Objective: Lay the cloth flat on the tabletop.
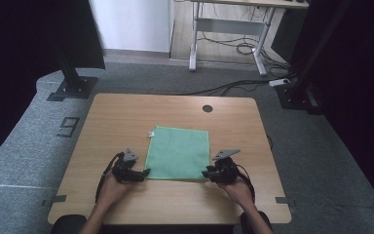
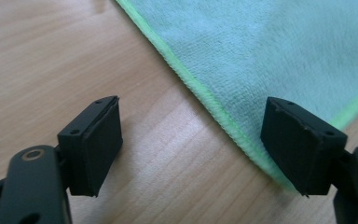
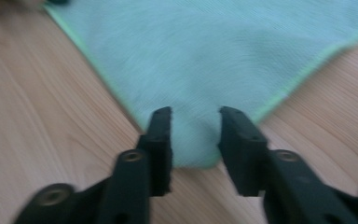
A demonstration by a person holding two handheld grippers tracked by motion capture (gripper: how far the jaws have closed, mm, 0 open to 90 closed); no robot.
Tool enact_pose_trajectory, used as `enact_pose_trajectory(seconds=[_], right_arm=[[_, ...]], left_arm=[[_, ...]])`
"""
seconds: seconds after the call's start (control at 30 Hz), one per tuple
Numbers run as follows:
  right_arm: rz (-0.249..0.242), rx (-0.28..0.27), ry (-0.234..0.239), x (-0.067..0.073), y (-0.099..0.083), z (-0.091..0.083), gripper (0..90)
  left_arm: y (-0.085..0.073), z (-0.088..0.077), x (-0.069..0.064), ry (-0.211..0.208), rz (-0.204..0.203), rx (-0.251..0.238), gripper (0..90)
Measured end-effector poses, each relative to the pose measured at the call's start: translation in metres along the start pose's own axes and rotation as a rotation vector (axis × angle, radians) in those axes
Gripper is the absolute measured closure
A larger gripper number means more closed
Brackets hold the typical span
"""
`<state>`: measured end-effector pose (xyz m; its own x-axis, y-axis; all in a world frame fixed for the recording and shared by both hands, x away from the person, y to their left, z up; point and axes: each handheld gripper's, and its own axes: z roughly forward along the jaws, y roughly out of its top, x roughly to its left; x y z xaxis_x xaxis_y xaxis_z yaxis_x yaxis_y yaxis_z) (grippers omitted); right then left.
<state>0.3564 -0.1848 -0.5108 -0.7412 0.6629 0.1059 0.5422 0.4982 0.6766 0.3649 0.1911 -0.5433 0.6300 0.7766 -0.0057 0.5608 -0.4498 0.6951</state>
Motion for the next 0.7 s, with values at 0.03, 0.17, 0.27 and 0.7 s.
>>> enact_pose_trajectory(seconds=[0.03,0.17,0.27,0.7], right_arm=[[0.004,0.005,-0.021,0.000,-0.002,-0.004,54.8],[0.038,-0.036,-0.062,-0.008,-0.003,-0.014,40.0],[0.068,-0.050,-0.106,-0.015,-0.003,-0.008,34.7],[0.046,0.023,-0.214,-0.015,-0.014,0.025,31.6]], left_arm=[[0.002,-0.003,0.001,0.000,-0.005,-0.017,20.3],[0.006,-0.009,0.009,0.003,-0.049,-0.046,17.8],[0.005,-0.005,0.013,0.014,-0.059,-0.031,15.7],[0.001,0.002,0.001,0.057,-0.013,0.025,15.5]])
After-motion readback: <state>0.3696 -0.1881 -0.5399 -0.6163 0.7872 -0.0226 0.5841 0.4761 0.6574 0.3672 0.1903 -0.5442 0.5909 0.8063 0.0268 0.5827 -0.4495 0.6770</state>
